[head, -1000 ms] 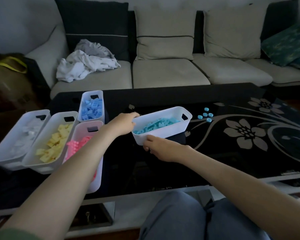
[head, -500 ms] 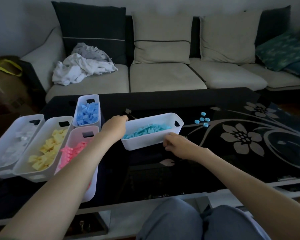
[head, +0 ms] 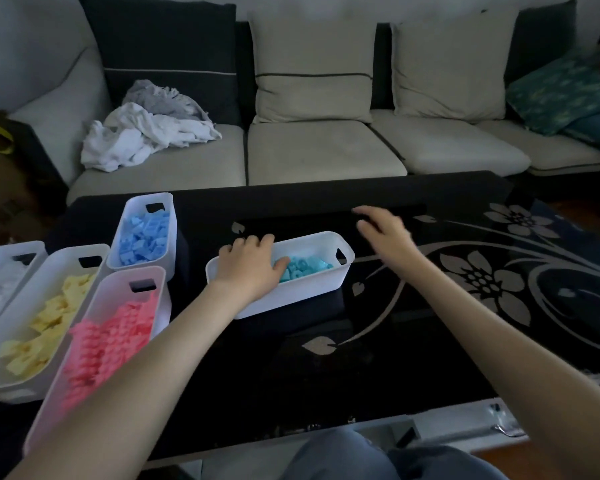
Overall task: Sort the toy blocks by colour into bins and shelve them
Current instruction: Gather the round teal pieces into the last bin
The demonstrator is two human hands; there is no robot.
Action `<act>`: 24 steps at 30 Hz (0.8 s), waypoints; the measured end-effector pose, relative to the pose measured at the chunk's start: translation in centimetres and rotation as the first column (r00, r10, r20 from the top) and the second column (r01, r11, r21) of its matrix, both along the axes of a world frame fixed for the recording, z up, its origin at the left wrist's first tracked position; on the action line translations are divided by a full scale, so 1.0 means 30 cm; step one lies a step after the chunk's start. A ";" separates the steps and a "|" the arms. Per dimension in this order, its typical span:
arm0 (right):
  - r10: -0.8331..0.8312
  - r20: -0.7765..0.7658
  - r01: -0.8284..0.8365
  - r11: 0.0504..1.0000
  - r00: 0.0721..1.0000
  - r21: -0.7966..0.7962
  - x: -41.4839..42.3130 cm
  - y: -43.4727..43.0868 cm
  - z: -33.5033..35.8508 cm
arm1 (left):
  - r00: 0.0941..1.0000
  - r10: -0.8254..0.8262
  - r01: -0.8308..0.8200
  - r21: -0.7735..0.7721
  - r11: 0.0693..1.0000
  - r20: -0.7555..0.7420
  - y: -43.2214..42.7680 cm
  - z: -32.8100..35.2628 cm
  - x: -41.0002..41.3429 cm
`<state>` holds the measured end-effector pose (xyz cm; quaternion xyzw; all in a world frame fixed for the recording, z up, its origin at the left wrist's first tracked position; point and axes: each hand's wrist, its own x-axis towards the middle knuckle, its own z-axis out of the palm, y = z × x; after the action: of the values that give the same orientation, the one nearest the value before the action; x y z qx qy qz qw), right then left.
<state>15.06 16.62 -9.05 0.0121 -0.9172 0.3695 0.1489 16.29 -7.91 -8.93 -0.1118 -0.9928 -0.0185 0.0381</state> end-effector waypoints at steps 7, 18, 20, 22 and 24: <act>-0.207 0.363 -0.040 0.822 0.908 0.569 -0.091 0.177 -0.213 | 0.995 0.015 -0.015 0.000 1.000 0.096 0.005 -0.026 -0.036; 0.002 0.038 -0.024 0.816 0.999 0.577 -0.057 0.150 -0.205 | 0.996 -0.006 0.000 0.066 0.998 0.085 0.032 -0.020 -0.047; -0.046 0.020 0.025 0.790 0.999 0.612 -0.056 0.145 -0.205 | 0.996 -0.010 0.004 0.069 0.998 0.084 0.038 -0.017 -0.047; -0.087 0.042 0.038 0.755 0.995 0.654 -0.054 0.137 -0.202 | 0.997 -0.014 0.008 0.068 0.998 0.081 0.045 -0.017 -0.045; -0.129 0.050 0.062 0.735 0.990 0.675 -0.047 0.130 -0.201 | 0.998 -0.022 0.018 0.063 0.998 0.065 0.053 -0.020 -0.044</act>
<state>13.65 20.52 -15.09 0.0006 -0.9939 0.0059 0.1102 14.99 -6.33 -9.53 -0.1196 -0.9913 -0.0535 0.0089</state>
